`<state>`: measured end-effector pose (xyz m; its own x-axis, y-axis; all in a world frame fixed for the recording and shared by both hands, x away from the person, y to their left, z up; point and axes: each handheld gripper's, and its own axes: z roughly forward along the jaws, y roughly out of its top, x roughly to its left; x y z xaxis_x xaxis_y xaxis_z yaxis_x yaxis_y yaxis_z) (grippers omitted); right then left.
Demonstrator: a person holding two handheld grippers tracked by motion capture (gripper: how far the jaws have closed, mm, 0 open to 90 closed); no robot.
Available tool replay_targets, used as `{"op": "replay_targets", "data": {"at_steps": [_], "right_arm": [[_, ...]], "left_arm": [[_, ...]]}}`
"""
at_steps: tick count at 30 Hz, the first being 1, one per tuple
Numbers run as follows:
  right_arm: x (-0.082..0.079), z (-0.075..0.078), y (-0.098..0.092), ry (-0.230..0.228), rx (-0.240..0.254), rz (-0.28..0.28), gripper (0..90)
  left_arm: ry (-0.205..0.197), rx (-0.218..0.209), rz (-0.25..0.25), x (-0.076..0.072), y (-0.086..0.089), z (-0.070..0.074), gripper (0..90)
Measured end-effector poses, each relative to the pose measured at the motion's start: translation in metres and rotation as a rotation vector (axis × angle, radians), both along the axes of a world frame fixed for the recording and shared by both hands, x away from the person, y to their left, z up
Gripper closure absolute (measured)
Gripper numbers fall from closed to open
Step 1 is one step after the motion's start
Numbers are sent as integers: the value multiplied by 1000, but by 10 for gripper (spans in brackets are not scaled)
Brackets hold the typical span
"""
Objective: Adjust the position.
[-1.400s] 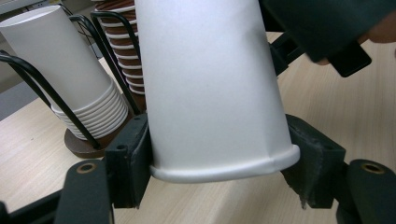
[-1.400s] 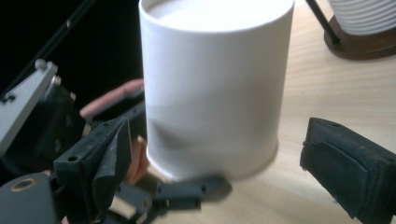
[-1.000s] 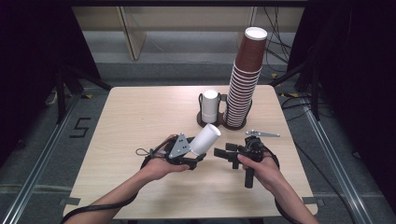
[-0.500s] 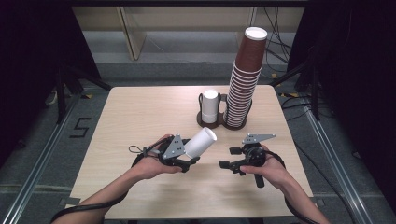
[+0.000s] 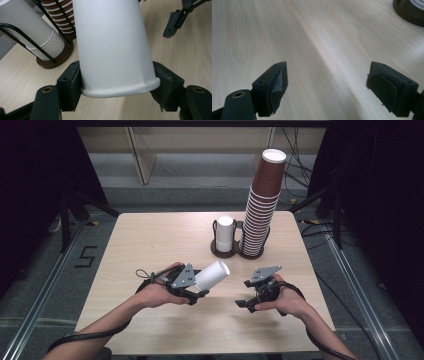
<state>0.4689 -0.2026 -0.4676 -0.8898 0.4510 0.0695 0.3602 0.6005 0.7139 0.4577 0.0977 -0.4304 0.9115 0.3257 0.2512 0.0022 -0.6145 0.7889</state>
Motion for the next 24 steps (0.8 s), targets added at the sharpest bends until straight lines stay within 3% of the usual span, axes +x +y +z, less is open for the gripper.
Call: {"op": "replay_targets", "data": {"at_steps": [3, 5, 9, 13, 15, 17, 18, 20, 21, 23, 24], "right_arm": [[0, 2, 1, 1, -20, 17, 175], [0, 3, 1, -11, -40, 45, 179], [-2, 3, 4, -21, -61, 96, 192], [-1, 5, 7, -52, -109, 151, 198], [-2, 6, 10, -45, -123, 176, 200], [-2, 8, 12, -53, -145, 199, 200], [-4, 9, 13, -41, -154, 192, 200], [-3, 10, 15, -59, -162, 230, 200], [-3, 11, 15, -84, -169, 239, 200], [-6, 12, 17, -57, -170, 222, 201], [-3, 14, 18, -96, -173, 253, 201]], "left_arm": [[-5, 54, -43, 1, 1, 3, 322], [7, 36, -53, -1, -1, 2, 322], [15, 67, -97, -1, -3, 1, 322], [19, 133, -143, -2, -6, 3, 322], [22, 157, -163, -3, -7, 3, 322], [33, 209, -197, -3, -8, 6, 322], [36, 196, -189, -4, -10, 4, 322], [38, 236, -212, -4, -11, 5, 322], [55, 218, -203, -6, -12, 4, 322], [69, 269, -226, -5, -13, 5, 322], [72, 274, -225, -6, -14, 4, 322]]}}
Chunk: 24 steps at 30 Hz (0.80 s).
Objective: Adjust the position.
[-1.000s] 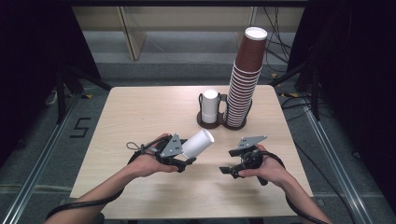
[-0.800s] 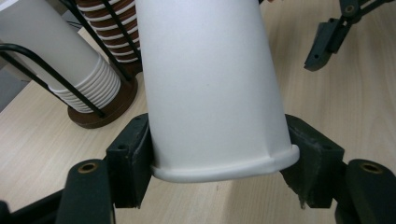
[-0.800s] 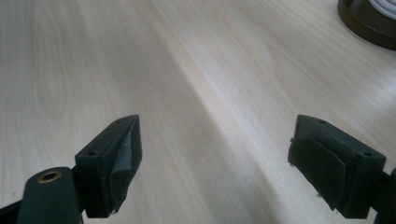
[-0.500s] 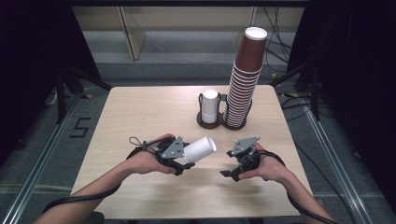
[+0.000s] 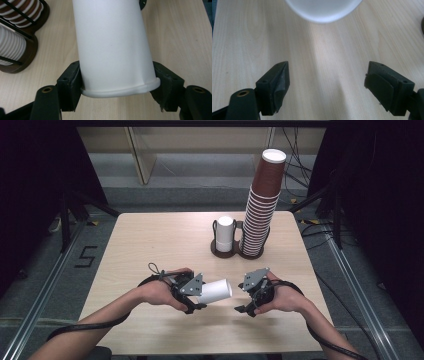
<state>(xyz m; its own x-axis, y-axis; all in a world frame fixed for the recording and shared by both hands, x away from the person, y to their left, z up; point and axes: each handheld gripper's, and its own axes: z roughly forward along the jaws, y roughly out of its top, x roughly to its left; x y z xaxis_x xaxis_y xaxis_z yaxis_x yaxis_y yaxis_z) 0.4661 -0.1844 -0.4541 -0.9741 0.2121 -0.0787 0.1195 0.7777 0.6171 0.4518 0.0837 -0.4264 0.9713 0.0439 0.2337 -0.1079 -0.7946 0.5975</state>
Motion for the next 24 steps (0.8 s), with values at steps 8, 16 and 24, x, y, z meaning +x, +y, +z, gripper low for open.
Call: {"op": "replay_targets", "data": {"at_steps": [8, 16, 24], "right_arm": [[2, 10, 14, -17, 8, 45, 200], [-3, 23, 35, -9, 6, 127, 196], [-7, 24, 44, 9, -25, 138, 224]], "left_arm": [[13, 107, -34, -1, -6, -1, 322], [-3, 161, -55, -3, -14, 0, 323], [-3, 187, -78, -4, -19, 0, 326]]}}
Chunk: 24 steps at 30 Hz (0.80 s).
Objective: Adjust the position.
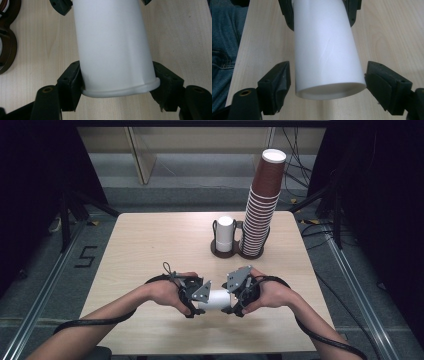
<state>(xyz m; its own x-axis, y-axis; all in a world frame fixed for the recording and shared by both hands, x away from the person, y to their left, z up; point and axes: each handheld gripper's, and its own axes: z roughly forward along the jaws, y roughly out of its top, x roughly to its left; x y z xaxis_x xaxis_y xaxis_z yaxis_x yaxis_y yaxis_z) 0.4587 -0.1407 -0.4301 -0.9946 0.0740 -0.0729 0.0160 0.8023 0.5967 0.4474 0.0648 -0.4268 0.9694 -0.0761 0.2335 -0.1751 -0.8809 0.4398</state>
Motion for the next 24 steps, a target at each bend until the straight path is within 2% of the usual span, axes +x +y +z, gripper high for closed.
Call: {"op": "replay_targets", "data": {"at_steps": [1, 4, 7, 8, 9, 10, 11, 12, 17, 18, 20, 21, 22, 23, 24], "right_arm": [[1, -2, 1, 15, -6, -2, 243], [1, -3, 2, 18, -3, 1, 247], [2, -6, 4, -3, -4, 32, 247], [2, -6, 4, 8, -5, 30, 248], [-2, -6, 3, 38, -19, -14, 251], [2, -7, 5, 8, -6, 33, 256], [2, -8, 5, 6, -6, 43, 257], [2, -7, 6, -8, -7, 45, 262], [1, -8, 7, 9, -8, 28, 315], [1, -8, 7, 7, -2, 46, 330], [0, -9, 6, 16, -2, 35, 356], [2, -10, 6, 11, 4, 55, 358], [0, -11, 5, 24, 0, 29, 360], [3, -11, 6, -9, 7, 62, 362], [0, -12, 5, 23, 4, 31, 363]], "left_arm": [[-2, 1, -3, 0, 0, 0, 332], [0, 8, -13, -1, -2, 0, 335], [-4, 11, -18, -1, -3, -1, 336], [-4, 12, -18, -1, -3, -1, 335], [-3, 14, -19, -1, -4, 0, 335], [0, 16, -19, -1, -4, 0, 335], [-1, 18, -23, -1, -5, 0, 335], [-3, 20, -25, -1, -5, -1, 335], [-3, 14, -23, -2, -6, 0, 334], [-3, 11, -23, -2, -6, 0, 334], [-2, 12, -25, -2, -7, 0, 334], [-4, 13, -26, -2, -7, 0, 334], [-4, 11, -26, -2, -7, -1, 334], [-6, 13, -26, -3, -7, -1, 333], [-3, 15, -27, -3, -7, -1, 333]]}}
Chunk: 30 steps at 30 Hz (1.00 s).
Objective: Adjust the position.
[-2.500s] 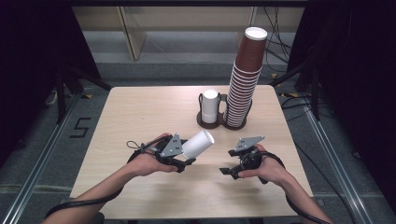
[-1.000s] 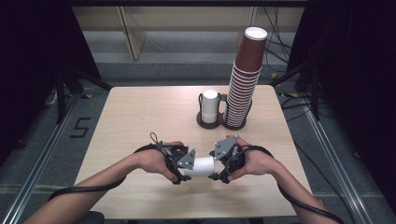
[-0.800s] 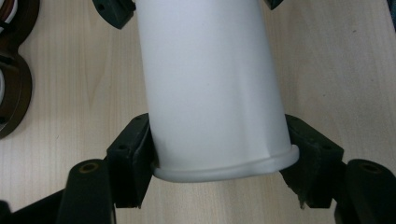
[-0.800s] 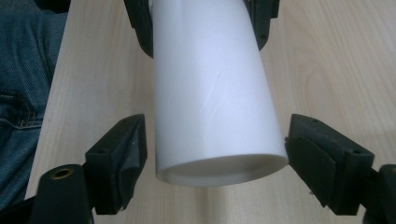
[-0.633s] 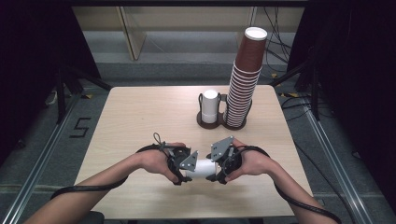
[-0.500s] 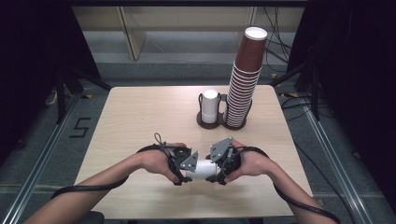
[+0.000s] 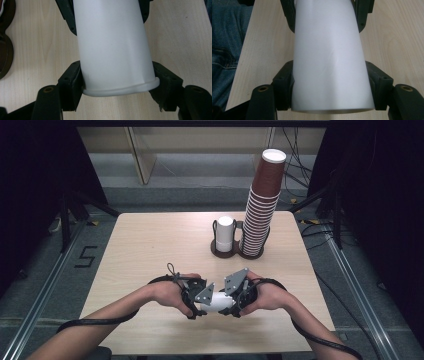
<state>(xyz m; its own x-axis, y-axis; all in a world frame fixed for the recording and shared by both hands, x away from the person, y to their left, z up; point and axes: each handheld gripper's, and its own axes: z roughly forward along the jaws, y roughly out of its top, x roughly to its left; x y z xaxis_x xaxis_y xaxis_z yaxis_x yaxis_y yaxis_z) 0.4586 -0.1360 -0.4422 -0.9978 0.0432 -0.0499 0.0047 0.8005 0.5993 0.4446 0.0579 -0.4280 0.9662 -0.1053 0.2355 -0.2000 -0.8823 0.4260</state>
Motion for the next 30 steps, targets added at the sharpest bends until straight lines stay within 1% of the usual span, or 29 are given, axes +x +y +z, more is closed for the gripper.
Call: {"op": "replay_targets", "data": {"at_steps": [1, 2, 3, 4, 5, 6, 7, 8, 9, 10, 11, 12, 13, 14, 15, 16, 17, 18, 19, 20, 21, 22, 23, 24, 27, 30], "right_arm": [[3, -1, 0, -33, 9, 34, 364], [2, -1, 0, -22, 16, 33, 363], [2, -2, 0, -12, 22, 32, 363], [0, -2, -2, 0, 16, 3, 361], [2, -3, -2, -32, 30, 36, 357], [2, -3, -3, -28, 35, 36, 357], [1, -4, -4, -19, 38, 26, 357], [0, -5, -7, -20, 30, -12, 357], [2, -5, -9, -41, 47, 13, 357], [2, -5, -13, -28, 66, -3, 357], [3, -5, -15, -36, 81, 2, 356], [0, -5, -19, -16, 91, -36, 356], [2, -6, -22, -34, 114, -23, 355], [2, -6, -25, -35, 134, -27, 355], [1, -7, -29, -34, 148, -39, 355], [-2, -8, -32, -16, 154, -67, 354], [1, -9, -35, -51, 174, -39, 354], [-1, -11, -39, -45, 189, -61, 354], [0, -12, -40, -50, 199, -57, 354], [-1, -13, -43, -55, 217, -66, 354], [0, -14, -45, -80, 230, -66, 354], [-1, -15, -46, -63, 240, -73, 353], [-2, -16, -47, -63, 247, -78, 353], [-1, -16, -48, -84, 257, -77, 353], [-1, -19, -50, -78, 276, -92, 353], [0, -21, -51, -63, 281, -92, 353]], "left_arm": [[2, -1, 1, 0, 0, 0, 330], [3, -9, 7, -1, 0, -1, 325], [-2, -7, 5, 0, 0, -1, 313], [6, -14, 7, -1, 1, -2, 294], [11, -21, 14, -1, 1, -3, 266], [12, -29, 26, 0, 0, -3, 230], [11, -39, 31, 0, 1, -4, 173], [5, -49, 35, 0, 2, -5, 139], [6, -61, 49, 0, 3, -6, 135], [10, -69, 56, 1, 4, -7, 116], [6, -70, 60, 1, 5, -8, 93], [2, -80, 68, 1, 6, -9, 82], [0, -94, 76, 0, 8, -9, 81], [6, -112, 85, 0, 9, -10, 77], [10, -134, 94, 0, 11, -10, 70], [13, -159, 105, 1, 13, -10, 66], [22, -189, 113, 1, 16, -9, 67], [22, -215, 122, 1, 18, -9, 67], [27, -253, 135, 2, 21, -9, 67], [24, -270, 138, 3, 23, -8, 68], [37, -301, 146, 4, 25, -8, 70], [47, -325, 144, 4, 27, -9, 74], [59, -328, 136, 4, 28, -8, 86], [61, -349, 135, 3, 29, -9, 101], [95, -392, 134, 2, 31, -11, 116], [120, -431, 132, 2, 31, -12, 117]]}}
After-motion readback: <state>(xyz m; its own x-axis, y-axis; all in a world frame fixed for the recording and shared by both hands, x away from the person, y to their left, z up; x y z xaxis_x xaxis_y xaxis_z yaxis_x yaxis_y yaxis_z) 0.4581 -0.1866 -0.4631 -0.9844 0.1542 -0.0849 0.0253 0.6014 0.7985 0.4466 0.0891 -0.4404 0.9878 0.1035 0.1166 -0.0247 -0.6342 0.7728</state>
